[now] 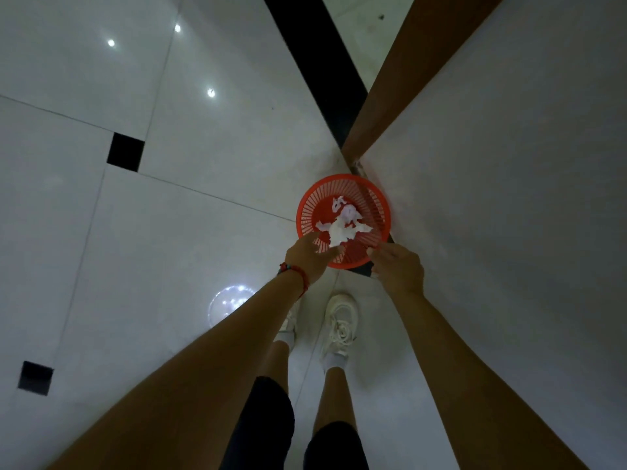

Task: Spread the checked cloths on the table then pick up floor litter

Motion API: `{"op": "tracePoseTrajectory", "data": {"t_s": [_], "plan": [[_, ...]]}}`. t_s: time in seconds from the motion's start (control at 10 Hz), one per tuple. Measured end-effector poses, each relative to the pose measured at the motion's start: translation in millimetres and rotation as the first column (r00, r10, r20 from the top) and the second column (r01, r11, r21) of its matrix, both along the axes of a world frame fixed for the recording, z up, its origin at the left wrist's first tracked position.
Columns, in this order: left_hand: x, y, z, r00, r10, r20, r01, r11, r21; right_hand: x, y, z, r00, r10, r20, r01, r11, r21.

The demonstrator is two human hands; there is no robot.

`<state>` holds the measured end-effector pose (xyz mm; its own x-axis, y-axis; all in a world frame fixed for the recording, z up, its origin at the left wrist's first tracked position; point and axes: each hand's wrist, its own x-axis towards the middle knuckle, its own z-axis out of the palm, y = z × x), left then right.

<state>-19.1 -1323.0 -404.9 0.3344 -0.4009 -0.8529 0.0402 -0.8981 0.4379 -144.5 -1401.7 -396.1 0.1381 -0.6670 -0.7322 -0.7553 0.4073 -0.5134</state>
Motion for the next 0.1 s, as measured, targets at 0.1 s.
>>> {"op": "tracePoseTrajectory", "data": {"t_s": [0.1], "plan": [[2.9, 16.4, 16.8, 0.995, -0.087, 0.046, 0.082, 0.992, 0.091, -11.3, 4.6, 22.5, 0.997, 0.027, -0.078, -0.023, 0.999, 0.046]]}}
